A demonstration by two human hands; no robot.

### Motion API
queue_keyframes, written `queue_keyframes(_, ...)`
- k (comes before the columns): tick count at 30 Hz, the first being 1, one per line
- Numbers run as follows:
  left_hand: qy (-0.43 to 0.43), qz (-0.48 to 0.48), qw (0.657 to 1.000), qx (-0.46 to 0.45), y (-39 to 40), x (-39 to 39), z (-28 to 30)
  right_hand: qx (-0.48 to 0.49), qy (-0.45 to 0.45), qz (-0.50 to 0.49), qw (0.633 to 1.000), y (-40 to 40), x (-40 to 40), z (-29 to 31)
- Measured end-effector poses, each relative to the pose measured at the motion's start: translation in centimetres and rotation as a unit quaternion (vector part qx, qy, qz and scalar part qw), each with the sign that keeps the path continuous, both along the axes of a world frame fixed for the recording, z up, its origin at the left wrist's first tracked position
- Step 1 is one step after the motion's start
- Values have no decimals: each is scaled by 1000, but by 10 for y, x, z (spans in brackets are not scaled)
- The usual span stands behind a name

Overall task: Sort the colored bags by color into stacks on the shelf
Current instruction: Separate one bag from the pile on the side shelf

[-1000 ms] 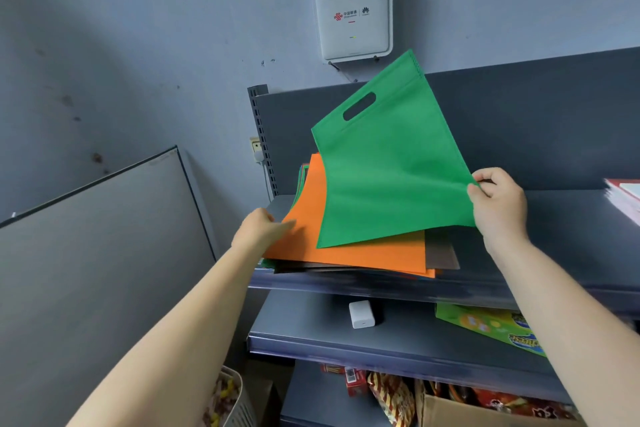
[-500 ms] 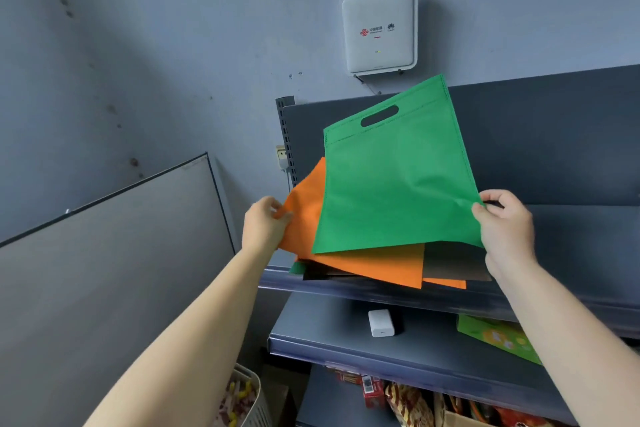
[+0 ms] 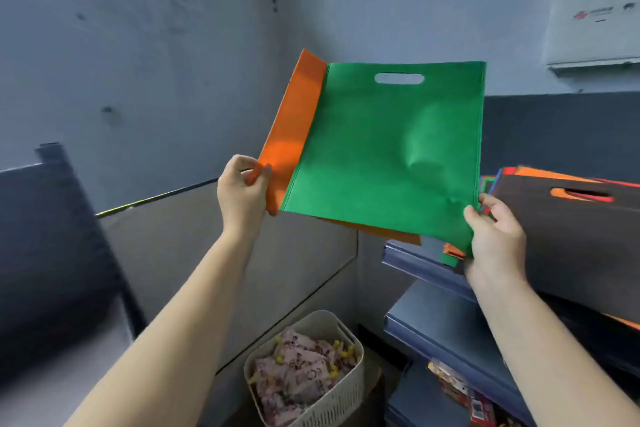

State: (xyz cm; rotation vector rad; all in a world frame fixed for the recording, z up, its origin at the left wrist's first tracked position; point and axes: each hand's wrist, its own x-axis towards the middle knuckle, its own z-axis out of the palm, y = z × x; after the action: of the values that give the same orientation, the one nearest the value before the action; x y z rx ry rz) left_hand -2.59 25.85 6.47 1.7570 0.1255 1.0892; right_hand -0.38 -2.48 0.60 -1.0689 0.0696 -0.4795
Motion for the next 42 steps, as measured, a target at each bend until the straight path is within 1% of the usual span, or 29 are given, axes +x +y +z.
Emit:
queue_keyframes(4,-27,83,995,-51,70,-74,-11,14,-15,82,996,95,-19,0)
queue_keyframes(7,-46,146,986,-68,115,-138,-23,31,-8,179,983,162,-50,-1)
queue_keyframes(10,-27,218,972,-87,158,-204,-39,58,10,286,956,222,-85,-6)
queue_keyframes(13,-10,296,951,-93,194,-269,-55,78,24,369,926,271,-119,-9)
queue_keyframes(15,-11,340,936,-95,210,-308,-63,83,33,417,905,299,-139,-12)
queue_keyframes(20,8,410,905,-109,232,-391,-79,109,70,508,852,354,-186,-18)
queue_keyframes(24,24,447,884,-137,252,-436,-89,110,82,545,827,386,-218,-20)
queue_keyframes(28,66,476,866,-135,273,-470,-100,98,94,570,810,412,-242,-19)
queue_keyframes(32,139,497,845,-140,296,-498,-113,88,99,575,807,431,-259,-22)
queue_keyframes(37,255,526,806,-94,318,-521,-126,78,107,575,807,454,-285,-29)
queue_keyframes(42,301,545,779,-73,329,-537,-130,81,103,587,799,469,-308,-34)
